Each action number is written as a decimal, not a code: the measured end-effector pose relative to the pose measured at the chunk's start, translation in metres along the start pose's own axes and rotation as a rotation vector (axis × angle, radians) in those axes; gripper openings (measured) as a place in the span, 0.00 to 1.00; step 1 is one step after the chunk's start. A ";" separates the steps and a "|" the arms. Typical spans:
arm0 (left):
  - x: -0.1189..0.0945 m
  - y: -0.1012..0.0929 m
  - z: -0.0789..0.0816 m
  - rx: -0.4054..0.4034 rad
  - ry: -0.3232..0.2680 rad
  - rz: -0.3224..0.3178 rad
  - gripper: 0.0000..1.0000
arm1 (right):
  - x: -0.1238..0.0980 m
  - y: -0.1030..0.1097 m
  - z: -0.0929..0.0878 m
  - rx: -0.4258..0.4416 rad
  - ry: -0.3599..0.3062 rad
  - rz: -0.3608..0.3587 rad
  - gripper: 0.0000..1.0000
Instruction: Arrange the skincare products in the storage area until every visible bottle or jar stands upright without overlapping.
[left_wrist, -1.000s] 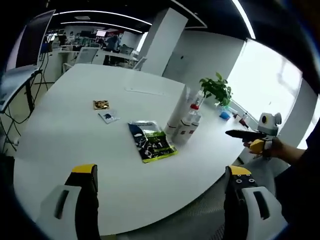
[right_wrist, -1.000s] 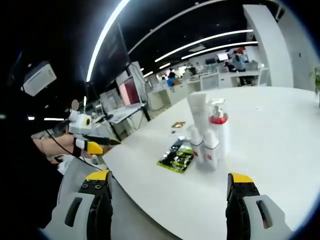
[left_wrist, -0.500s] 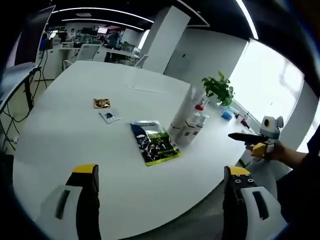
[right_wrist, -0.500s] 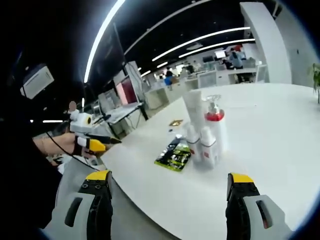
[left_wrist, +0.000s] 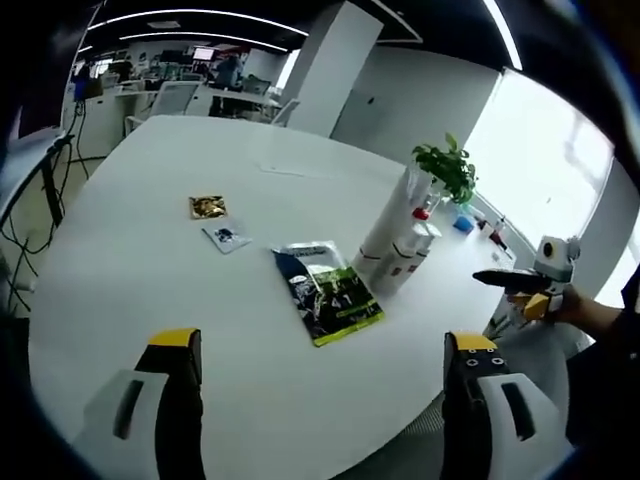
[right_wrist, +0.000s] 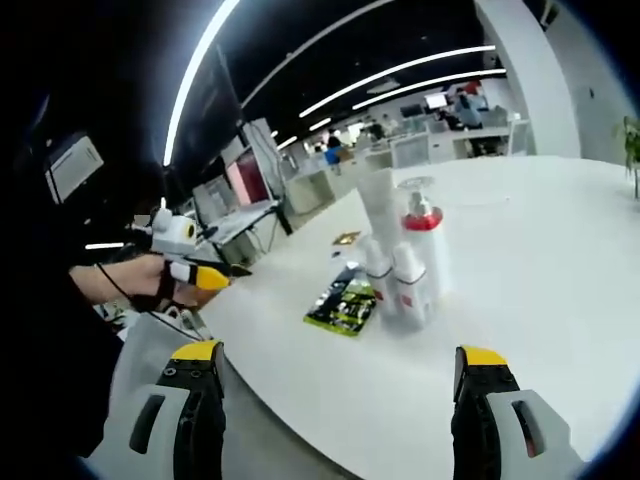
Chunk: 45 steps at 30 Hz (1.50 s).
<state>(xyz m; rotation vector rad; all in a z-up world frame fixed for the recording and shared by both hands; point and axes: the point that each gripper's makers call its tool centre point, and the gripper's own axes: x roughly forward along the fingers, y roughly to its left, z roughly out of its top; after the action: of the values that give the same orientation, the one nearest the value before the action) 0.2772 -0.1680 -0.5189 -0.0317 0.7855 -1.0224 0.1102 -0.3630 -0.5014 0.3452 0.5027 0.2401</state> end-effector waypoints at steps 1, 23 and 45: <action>0.002 0.002 0.002 0.004 0.002 0.001 0.93 | 0.000 0.000 0.000 0.002 -0.001 0.000 0.99; 0.057 0.049 0.038 0.106 0.110 0.028 0.83 | 0.005 -0.003 -0.010 0.033 0.045 0.000 0.98; 0.104 0.086 0.052 0.187 0.201 0.067 0.77 | 0.008 -0.005 -0.020 0.064 0.097 -0.009 0.98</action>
<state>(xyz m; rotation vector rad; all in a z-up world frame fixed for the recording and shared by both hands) 0.4013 -0.2186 -0.5724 0.2600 0.8637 -1.0422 0.1073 -0.3597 -0.5232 0.3947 0.6084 0.2334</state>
